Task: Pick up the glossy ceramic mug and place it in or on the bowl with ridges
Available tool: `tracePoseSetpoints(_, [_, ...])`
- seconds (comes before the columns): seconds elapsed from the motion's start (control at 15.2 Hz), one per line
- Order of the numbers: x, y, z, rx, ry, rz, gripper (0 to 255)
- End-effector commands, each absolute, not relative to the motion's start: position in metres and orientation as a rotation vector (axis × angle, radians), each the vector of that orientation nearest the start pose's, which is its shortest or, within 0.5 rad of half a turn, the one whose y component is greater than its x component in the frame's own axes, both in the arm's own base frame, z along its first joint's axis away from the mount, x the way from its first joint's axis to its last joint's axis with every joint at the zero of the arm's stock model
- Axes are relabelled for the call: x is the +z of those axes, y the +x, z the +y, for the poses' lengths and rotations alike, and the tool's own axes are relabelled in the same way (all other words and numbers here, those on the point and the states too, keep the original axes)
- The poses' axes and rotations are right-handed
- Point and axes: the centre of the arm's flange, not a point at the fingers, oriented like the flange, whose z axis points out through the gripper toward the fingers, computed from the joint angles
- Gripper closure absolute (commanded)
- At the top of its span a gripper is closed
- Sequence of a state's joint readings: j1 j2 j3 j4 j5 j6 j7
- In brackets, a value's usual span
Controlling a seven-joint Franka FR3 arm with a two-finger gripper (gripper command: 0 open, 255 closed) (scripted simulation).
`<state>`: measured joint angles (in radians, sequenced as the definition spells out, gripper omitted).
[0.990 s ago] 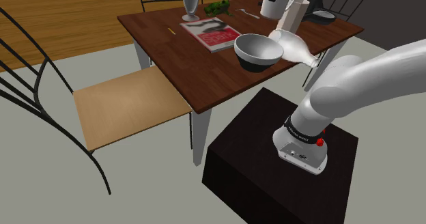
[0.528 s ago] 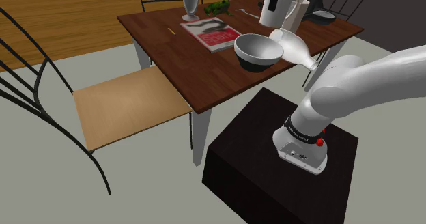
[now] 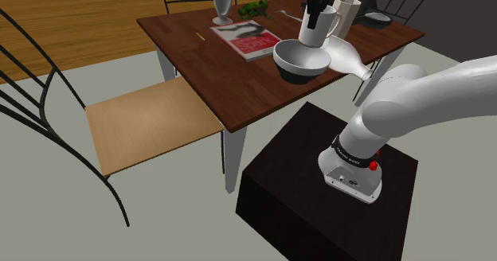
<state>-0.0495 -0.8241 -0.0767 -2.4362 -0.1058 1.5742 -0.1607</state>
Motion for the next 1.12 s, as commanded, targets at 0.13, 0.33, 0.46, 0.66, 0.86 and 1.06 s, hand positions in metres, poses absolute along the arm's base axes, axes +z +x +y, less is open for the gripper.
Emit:
tracePoseSetpoints(0.13, [0.543, 0.292, -0.055, 0.071, -3.183, -0.099, 255])
tracePoseSetpoints(0.33, [0.531, 0.292, -0.055, 0.071, -3.183, -0.099, 255])
tracePoseSetpoints(0.46, [0.531, 0.292, -0.055, 0.071, -3.183, -0.099, 255])
tracePoseSetpoints(0.66, [0.531, 0.292, -0.055, 0.071, -3.183, -0.099, 255])
tracePoseSetpoints(0.86, [0.531, 0.292, -0.055, 0.071, -3.183, -0.099, 0])
tracePoseSetpoints(1.06, [0.531, 0.292, -0.055, 0.071, -3.183, -0.099, 0])
